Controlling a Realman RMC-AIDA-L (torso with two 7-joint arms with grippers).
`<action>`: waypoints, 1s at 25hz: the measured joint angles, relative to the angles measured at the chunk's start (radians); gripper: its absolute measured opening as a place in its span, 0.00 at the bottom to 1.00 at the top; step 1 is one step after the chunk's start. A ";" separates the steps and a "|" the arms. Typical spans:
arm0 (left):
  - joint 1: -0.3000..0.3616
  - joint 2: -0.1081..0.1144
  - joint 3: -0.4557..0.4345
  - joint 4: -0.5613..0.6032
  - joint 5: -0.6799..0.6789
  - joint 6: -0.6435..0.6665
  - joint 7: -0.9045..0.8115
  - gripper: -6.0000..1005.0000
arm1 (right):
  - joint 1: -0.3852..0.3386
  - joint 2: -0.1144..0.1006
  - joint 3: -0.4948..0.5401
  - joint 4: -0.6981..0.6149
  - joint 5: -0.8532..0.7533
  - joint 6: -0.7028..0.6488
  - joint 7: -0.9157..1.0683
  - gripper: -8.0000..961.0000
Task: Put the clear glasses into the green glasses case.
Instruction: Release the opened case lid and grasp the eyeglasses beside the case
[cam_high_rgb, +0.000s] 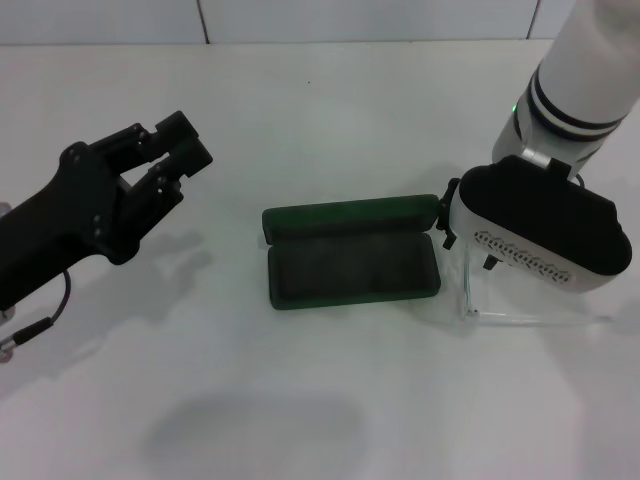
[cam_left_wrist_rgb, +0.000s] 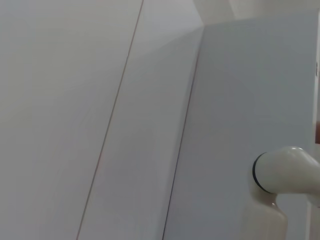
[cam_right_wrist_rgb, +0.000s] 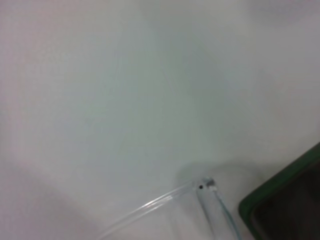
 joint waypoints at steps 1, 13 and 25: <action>0.000 0.000 0.000 0.000 0.001 0.000 0.004 0.28 | -0.001 0.000 -0.002 0.004 -0.001 0.003 0.000 0.48; 0.009 -0.001 0.000 -0.002 -0.002 0.007 0.013 0.28 | -0.004 0.000 -0.003 0.015 -0.001 0.006 0.000 0.38; 0.016 -0.002 0.000 -0.013 -0.004 0.008 0.013 0.28 | -0.009 0.000 -0.039 0.015 -0.007 0.009 0.047 0.21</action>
